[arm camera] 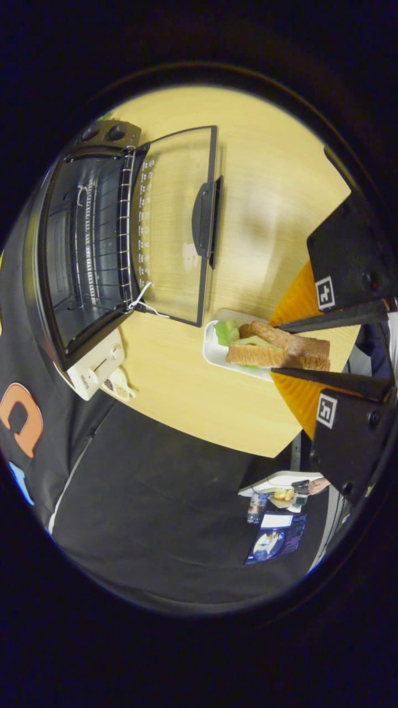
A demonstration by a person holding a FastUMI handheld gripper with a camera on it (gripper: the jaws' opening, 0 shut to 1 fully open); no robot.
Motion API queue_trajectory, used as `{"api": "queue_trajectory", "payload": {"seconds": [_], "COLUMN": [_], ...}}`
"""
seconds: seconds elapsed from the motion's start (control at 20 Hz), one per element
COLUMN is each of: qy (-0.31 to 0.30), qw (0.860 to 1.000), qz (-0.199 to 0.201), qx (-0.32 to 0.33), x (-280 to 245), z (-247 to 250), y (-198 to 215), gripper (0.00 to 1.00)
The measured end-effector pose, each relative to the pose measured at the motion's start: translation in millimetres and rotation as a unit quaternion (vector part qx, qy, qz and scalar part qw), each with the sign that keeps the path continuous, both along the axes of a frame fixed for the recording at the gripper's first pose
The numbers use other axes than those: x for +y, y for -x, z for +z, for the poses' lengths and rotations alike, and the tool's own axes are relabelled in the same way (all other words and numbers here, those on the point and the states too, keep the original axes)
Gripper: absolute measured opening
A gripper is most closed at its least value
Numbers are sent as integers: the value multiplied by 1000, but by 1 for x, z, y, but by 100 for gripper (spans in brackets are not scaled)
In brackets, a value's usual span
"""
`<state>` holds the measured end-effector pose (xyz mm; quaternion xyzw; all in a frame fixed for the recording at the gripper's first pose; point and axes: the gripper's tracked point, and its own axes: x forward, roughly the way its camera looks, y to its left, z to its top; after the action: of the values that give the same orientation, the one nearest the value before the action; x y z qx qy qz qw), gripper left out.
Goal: Open the toaster oven, put the food inside, and close the toaster oven door.
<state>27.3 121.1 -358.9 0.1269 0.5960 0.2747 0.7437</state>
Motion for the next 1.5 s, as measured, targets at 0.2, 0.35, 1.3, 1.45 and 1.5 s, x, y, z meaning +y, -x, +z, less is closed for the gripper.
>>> {"api": "queue_trajectory", "payload": {"seconds": [0.2, 0.35, 1.3, 1.45, 1.5], "qy": [-7, -48, -318, -367, -395], "qw": [1000, 998, 897, 849, 825], "qz": [-25, -46, -306, -377, -398], "qx": [-13, -9, -32, -55, -69], "x": [-3, -3, -72, -87, -93], "z": [6, 22, 31, 27, 32], "y": [-7, -9, -90, -112, -121], "gripper": [35, 34, 33, 33, 33]}}
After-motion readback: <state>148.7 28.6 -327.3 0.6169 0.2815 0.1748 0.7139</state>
